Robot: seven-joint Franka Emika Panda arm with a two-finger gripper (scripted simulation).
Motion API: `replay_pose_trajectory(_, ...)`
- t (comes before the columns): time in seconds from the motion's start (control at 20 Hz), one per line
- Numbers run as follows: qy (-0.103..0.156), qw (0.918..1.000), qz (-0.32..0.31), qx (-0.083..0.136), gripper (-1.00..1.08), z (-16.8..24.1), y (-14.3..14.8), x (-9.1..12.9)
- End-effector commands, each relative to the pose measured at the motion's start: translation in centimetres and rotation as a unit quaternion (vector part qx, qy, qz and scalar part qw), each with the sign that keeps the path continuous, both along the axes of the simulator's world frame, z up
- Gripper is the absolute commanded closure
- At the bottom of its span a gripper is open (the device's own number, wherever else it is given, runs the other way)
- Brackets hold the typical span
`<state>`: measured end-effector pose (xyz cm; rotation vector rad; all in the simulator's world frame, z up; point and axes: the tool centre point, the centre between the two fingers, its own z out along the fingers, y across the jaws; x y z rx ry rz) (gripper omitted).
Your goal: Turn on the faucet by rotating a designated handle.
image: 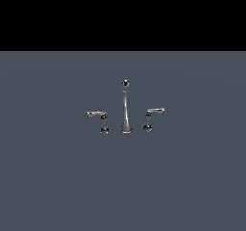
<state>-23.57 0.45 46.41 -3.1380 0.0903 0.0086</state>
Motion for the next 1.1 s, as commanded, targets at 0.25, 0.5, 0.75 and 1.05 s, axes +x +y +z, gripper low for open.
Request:
replay_pose_trajectory(0.25, 0.0, 0.9979, -0.064, 0.0, 1.08, -3.5, 0.7, 2.9)
replay_pose_trajectory(0.5, 0.0, 0.9922, -0.125, 0.001, 1.08, -6.9, 1.0, 5.8)
replay_pose_trajectory(0.75, 0.0, 0.9817, -0.191, 0.001, 1.08, -10.5, 0.9, 9.0)
replay_pose_trajectory(1.05, 0.0, 0.9642, -0.265, 0.001, 1.08, -14.7, 0.2, 12.6)
